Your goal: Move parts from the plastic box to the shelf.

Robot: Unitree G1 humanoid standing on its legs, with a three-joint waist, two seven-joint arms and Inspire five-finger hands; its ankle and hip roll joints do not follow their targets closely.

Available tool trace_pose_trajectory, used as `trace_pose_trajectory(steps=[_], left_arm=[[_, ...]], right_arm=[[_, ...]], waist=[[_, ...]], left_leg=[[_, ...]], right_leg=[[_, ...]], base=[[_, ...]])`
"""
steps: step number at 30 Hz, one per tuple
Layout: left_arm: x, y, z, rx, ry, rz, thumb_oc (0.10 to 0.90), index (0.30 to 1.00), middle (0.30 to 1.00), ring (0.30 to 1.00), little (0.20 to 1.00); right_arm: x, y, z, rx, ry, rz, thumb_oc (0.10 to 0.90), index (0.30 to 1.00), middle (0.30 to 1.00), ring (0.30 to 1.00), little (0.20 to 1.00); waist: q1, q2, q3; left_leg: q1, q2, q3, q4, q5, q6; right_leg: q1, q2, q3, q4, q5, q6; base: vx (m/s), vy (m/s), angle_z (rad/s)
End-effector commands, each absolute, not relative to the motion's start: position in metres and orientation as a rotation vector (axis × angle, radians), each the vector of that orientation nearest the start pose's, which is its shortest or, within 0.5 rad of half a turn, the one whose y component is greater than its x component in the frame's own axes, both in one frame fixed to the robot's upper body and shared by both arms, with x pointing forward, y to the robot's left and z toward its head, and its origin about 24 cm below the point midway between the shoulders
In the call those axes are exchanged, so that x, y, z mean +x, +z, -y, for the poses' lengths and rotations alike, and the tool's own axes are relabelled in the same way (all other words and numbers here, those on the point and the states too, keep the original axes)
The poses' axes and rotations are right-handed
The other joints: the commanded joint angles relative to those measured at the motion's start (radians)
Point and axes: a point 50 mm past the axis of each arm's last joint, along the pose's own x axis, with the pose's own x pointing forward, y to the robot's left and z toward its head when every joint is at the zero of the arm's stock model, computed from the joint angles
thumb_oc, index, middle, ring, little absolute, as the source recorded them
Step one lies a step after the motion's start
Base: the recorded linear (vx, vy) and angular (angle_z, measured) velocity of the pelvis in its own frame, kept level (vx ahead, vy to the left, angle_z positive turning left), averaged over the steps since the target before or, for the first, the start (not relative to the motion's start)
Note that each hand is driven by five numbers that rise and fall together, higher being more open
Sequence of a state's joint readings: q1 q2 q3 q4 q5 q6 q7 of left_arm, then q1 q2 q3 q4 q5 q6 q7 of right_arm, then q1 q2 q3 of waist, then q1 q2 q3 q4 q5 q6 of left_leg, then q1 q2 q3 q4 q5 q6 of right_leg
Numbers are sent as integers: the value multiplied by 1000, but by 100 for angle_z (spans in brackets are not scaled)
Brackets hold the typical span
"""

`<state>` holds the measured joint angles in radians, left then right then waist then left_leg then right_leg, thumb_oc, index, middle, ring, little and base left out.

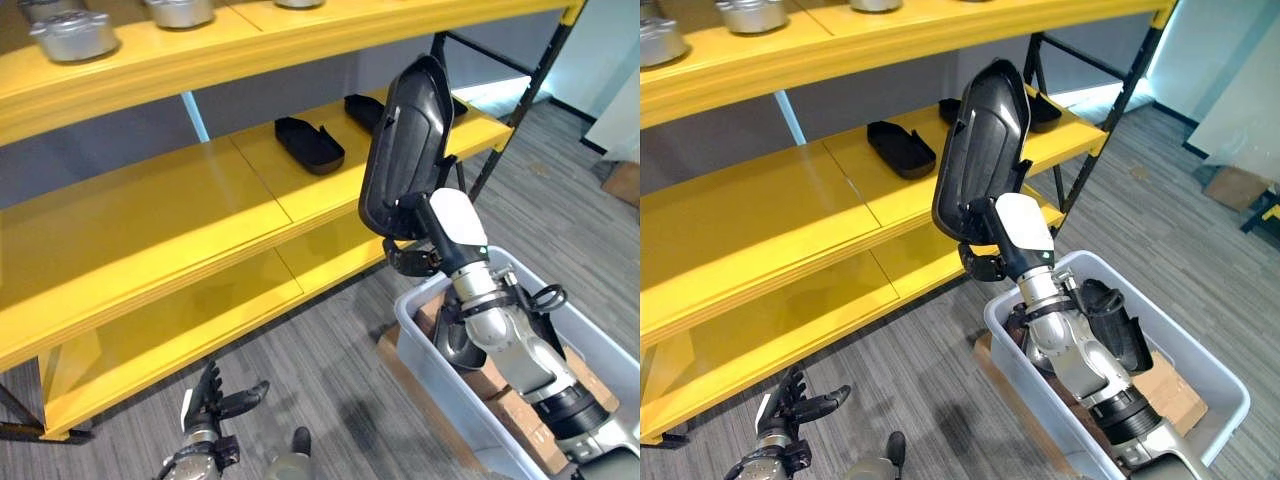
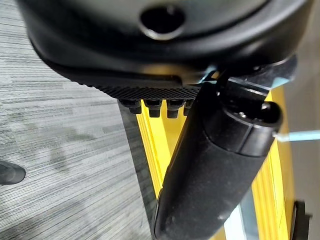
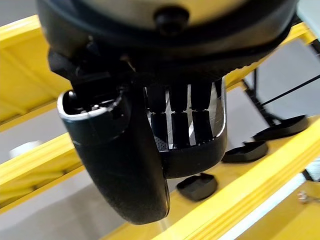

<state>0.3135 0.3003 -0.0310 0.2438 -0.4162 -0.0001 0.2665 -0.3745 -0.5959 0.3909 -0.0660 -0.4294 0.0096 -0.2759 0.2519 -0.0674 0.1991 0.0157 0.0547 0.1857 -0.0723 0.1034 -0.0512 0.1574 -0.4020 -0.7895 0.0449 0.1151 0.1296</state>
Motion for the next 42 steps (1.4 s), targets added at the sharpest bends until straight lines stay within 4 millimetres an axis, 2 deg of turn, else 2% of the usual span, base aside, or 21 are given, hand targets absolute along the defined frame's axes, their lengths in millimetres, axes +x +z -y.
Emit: trace_pose_trajectory(steps=[1, 3, 6, 10, 14, 15, 16, 17, 18, 19, 21, 23, 25, 27, 31, 33, 35, 39, 42], left_arm=[[168, -37, -251, 36, 383, -389, 900, 1000, 1000, 1000, 1000], [165, -38, -252, 39, 391, -394, 900, 1000, 1000, 1000, 1000], [163, -39, -253, 35, 401, -398, 900, 1000, 1000, 1000, 1000], [162, -37, -256, 52, 409, -393, 900, 1000, 1000, 1000, 1000], [164, -33, -259, 71, 412, -379, 900, 1000, 1000, 1000, 1000], [164, -32, -260, 70, 416, -372, 900, 1000, 1000, 1000, 1000], [168, -30, -263, 80, 420, -362, 900, 1000, 1000, 1000, 1000], [173, -27, -263, 84, 417, -347, 900, 1000, 1000, 1000, 1000], [173, -27, -263, 84, 417, -347, 900, 1000, 1000, 1000, 1000], [176, -27, -263, 86, 412, -346, 900, 1000, 1000, 1000, 1000], [177, -27, -263, 98, 394, -354, 900, 1000, 1000, 1000, 1000], [177, -27, -262, 107, 377, -354, 900, 1000, 1000, 1000, 1000], [179, -25, -261, 110, 361, -347, 900, 1000, 1000, 1000, 1000], [180, -24, -261, 110, 361, -342, 900, 1000, 1000, 1000, 1000], [183, -22, -262, 125, 356, -332, 900, 1000, 1000, 1000, 1000], [184, -22, -262, 134, 347, -330, 900, 1000, 1000, 1000, 1000], [183, -23, -259, 133, 337, -334, 900, 1000, 1000, 1000, 1000], [181, -25, -258, 120, 337, -342, 900, 1000, 1000, 1000, 1000], [183, -24, -258, 113, 345, -338, 900, 1000, 1000, 1000, 1000]], right_arm=[[299, 215, 136, -1022, -14, 870, 400, 300, 300, 300, 300], [299, 214, 132, -1020, 7, 870, 400, 300, 300, 300, 300], [300, 211, 129, -1020, 21, 862, 400, 300, 300, 300, 300], [302, 205, 127, -1036, 37, 832, 400, 300, 300, 300, 300], [302, 200, 128, -1038, 47, 812, 400, 300, 300, 300, 300], [303, 199, 129, -1038, 46, 808, 400, 300, 300, 300, 300], [303, 195, 131, -1039, 46, 786, 400, 300, 300, 300, 300], [303, 193, 138, -1040, 27, 767, 400, 300, 300, 300, 300], [303, 193, 138, -1040, 27, 767, 400, 300, 300, 300, 300], [301, 188, 143, -1039, 21, 742, 400, 300, 300, 300, 300], [298, 181, 150, -1022, 18, 711, 400, 300, 300, 300, 300], [297, 179, 150, -1005, 27, 703, 400, 300, 300, 300, 300], [299, 181, 146, -984, 48, 707, 400, 300, 300, 300, 300], [300, 183, 144, -983, 53, 715, 400, 300, 300, 300, 300], [303, 188, 142, -1013, 67, 727, 400, 300, 300, 300, 300], [303, 187, 146, -1025, 64, 719, 400, 300, 300, 300, 300], [302, 183, 153, -1035, 54, 691, 400, 300, 300, 300, 300], [302, 186, 157, -1046, 61, 692, 400, 300, 300, 300, 300], [304, 191, 155, -1060, 77, 704, 400, 300, 300, 300, 300]], waist=[[24, 17, -93], [45, 4, -97], [63, -4, -101], [87, -19, -105], [93, -27, -103], [91, -29, -100], [69, -33, -89], [37, -30, -74], [41, -30, -76], [17, -23, -70], [-11, -7, -56], [-22, -1, -46], [-34, 8, -18], [-40, 15, -1], [-69, 12, 36], [-79, 3, 41], [-85, -13, 31], [-99, -9, 14], [-100, -7, 8]], left_leg=[[17, 35, -55, 2, -110, 17], [20, 7, -71, 0, -120, 31], [19, -16, -77, 2, -129, 45], [16, -66, -105, 7, -145, 71], [10, -89, -128, 15, -153, 83], [9, -96, -139, 16, -154, 89], [10, -109, -161, 16, -154, 96], [3, -124, -188, 14, -128, 115], [1, -122, -184, 13, -128, 114], [-2, -120, -214, 12, -117, 120], [8, -120, -255, 6, -107, 128], [19, -124, -270, 3, -109, 134], [28, -121, -277, 8, -115, 134], [31, -116, -281, 11, -117, 131], [63, -110, -316, 15, -140, 108], [84, -107, -340, 16, -157, 94], [94, -100, -359, 20, -178, 79], [106, -61, -386, 22, -189, 62], [97, -12, -397, 19, -190, 39]], right_leg=[[1, -74, -6, 92, -26, 100], [11, -92, -7, 83, 15, 115], [18, -109, -10, 82, 34, 121], [28, -147, -2, 95, 94, 132], [36, -162, 10, 113, 122, 132], [29, -163, 40, 127, 126, 132], [-2, -134, 157, 135, 117, 125], [-72, -63, 337, 154, 72, 82], [-80, -63, 343, 159, 70, 80], [-114, 8, 445, 181, 9, 52], [-159, 99, 533, 239, -77, 23], [-186, 121, 513, 241, -101, 3], [-227, 125, 489, 198, -70, 11], [-264, 125, 494, 172, -49, 21], [-339, 133, 584, 28, 43, 66], [-329, 140, 593, -5, 67, 76], [-293, 140, 566, -31, 67, 75], [-261, 155, 506, -9, 35, 64], [-258, 180, 480, 23, -21, 42]], base=[[6, 85, 24], [1, 127, 25], [8, 130, 9], [15, 148, 18], [18, 115, 37], [34, 114, 35], [-7, 157, 69], [-19, 125, 71], [-25, 104, 68], [24, 49, 54], [59, 77, 57], [66, 36, 66], [37, -38, 35], [6, -42, 16], [127, -84, 5], [182, -142, 14], [192, -182, 45], [178, -165, 81], [182, -232, 31]])
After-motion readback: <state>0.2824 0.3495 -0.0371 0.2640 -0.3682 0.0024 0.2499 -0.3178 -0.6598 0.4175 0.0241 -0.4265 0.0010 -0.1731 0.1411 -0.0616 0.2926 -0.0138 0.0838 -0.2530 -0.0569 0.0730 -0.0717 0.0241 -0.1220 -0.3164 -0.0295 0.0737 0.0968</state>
